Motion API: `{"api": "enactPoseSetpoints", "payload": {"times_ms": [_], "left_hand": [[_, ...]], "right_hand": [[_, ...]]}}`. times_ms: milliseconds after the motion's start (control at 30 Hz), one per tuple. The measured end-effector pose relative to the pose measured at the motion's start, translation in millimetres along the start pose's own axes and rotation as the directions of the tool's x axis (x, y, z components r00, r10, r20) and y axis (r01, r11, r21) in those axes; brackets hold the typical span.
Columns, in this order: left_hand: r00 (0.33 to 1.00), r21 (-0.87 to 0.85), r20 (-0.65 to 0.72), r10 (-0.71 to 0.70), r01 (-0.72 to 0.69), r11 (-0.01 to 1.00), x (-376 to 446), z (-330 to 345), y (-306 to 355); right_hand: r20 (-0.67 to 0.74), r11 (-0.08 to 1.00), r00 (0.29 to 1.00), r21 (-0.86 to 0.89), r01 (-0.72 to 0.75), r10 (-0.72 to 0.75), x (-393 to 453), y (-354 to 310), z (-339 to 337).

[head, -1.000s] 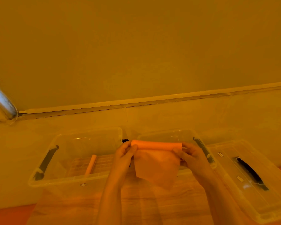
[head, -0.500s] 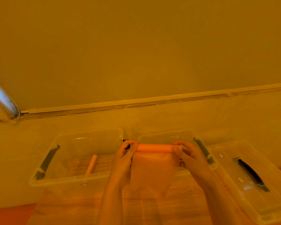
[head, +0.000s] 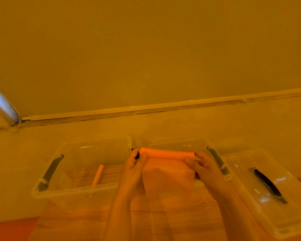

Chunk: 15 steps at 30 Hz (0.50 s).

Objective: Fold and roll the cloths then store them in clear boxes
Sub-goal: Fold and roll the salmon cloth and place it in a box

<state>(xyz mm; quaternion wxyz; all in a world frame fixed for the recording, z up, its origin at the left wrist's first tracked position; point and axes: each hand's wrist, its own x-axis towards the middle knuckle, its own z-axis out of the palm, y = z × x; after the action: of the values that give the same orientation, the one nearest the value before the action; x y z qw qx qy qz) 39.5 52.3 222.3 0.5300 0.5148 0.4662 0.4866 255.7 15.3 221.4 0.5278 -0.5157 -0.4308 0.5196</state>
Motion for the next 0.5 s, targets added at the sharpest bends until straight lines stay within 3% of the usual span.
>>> {"api": "enactPoseSetpoints", "payload": {"times_ms": [167,367,500], "left_hand": [[0.998,-0.121,-0.036,-0.060,0.056,0.991,1.7,0.1,-0.3],[0.996,0.001,-0.082,-0.048,0.048,0.999,2.2,4.6,0.8],[0.997,-0.025,-0.052,-0.060,0.059,0.998,4.6,1.8,-1.2]], "right_hand": [[-0.050,1.000,0.999,-0.001,0.015,-0.015,-1.7,-1.5,0.3],[-0.110,1.000,0.994,-0.022,0.015,-0.017,1.2,-0.9,1.5],[-0.076,1.000,0.997,0.010,-0.028,0.029,1.9,-0.8,-0.4]]}}
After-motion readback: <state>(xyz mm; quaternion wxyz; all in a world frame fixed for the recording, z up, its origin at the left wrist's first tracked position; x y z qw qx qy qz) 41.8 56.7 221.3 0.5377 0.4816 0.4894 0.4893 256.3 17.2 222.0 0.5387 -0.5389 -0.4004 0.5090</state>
